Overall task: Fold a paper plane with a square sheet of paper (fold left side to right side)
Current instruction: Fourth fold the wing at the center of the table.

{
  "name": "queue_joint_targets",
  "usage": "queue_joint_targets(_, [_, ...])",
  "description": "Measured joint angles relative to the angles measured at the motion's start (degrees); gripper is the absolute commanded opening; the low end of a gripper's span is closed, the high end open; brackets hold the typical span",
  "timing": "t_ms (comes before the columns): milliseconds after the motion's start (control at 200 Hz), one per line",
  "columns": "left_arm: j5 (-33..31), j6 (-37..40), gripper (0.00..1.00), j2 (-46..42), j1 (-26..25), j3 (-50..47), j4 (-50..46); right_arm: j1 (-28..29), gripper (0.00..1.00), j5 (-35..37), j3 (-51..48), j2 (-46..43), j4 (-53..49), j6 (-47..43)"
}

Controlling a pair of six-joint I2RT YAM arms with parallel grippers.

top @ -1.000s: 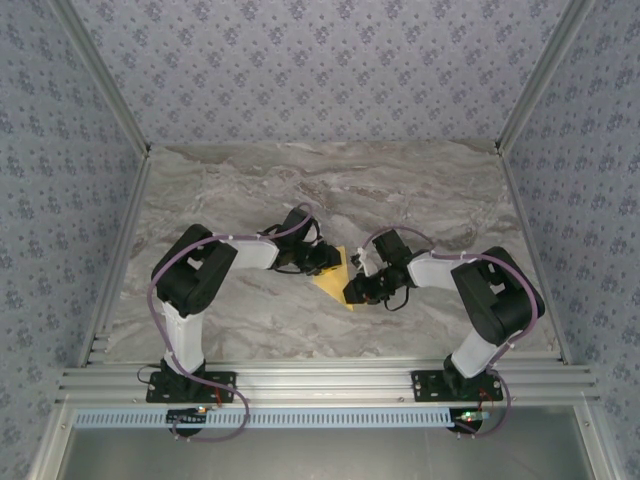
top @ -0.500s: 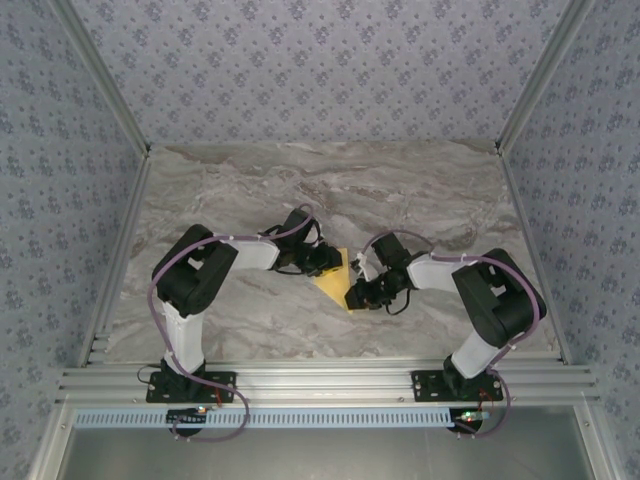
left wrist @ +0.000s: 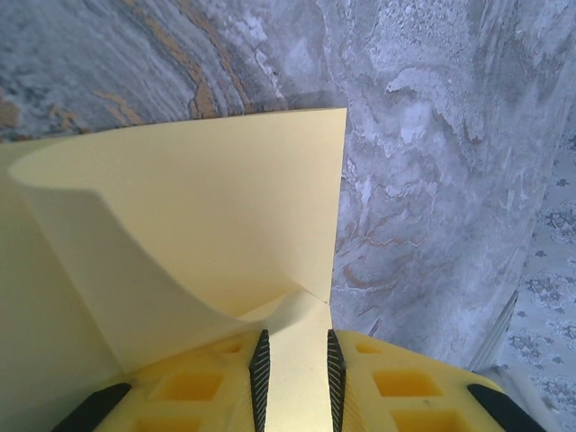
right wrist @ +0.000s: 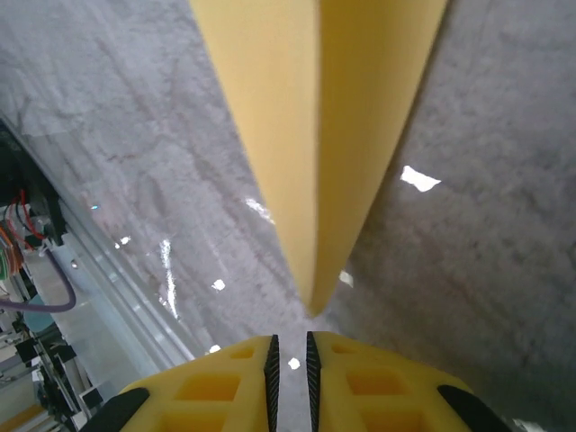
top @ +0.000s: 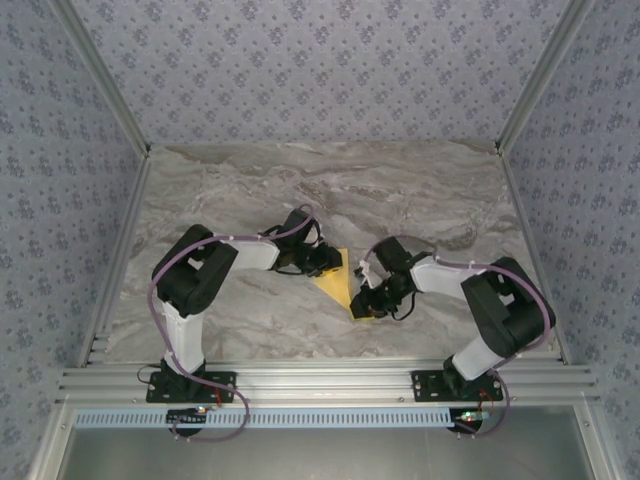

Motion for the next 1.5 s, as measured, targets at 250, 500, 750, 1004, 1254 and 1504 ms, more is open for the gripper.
queue_joint_targets(250, [0.0, 0.0, 0.26, -0.02, 0.0, -0.02, 0.02, -0.94, 0.18, -2.6, 2.99, -3.89, 2.75, 1.55])
queue_joint_targets(500, [0.02, 0.0, 0.26, -0.02, 0.0, -0.02, 0.02, -1.05, 0.14, 0.98, 5.46, 5.64, 8.59, 4.15])
queue_joint_targets(750, [0.15, 0.07, 0.28, -0.37, 0.0, -0.37, 0.39, -1.03, 0.07, 4.22, 5.25, 8.61, 8.85, 4.57])
queue_joint_targets(1004, [-1.49, 0.81, 0.3, -4.98, 0.0, -3.17, -0.22, -1.03, 0.0, 4.83, 5.2, 8.57, 8.52, 4.52])
queue_joint_targets(1254, [-1.73, 1.27, 0.2, -10.73, -2.93, -5.42, 0.63, -0.92, 0.0, 5.51, 5.66, 8.57, 7.52, 4.09])
queue_joint_targets(1504, [-1.29, 0.61, 0.16, -8.94, -6.43, -6.45, 2.97, -0.81, 0.0, 5.92, 5.97, 8.57, 6.84, 3.91])
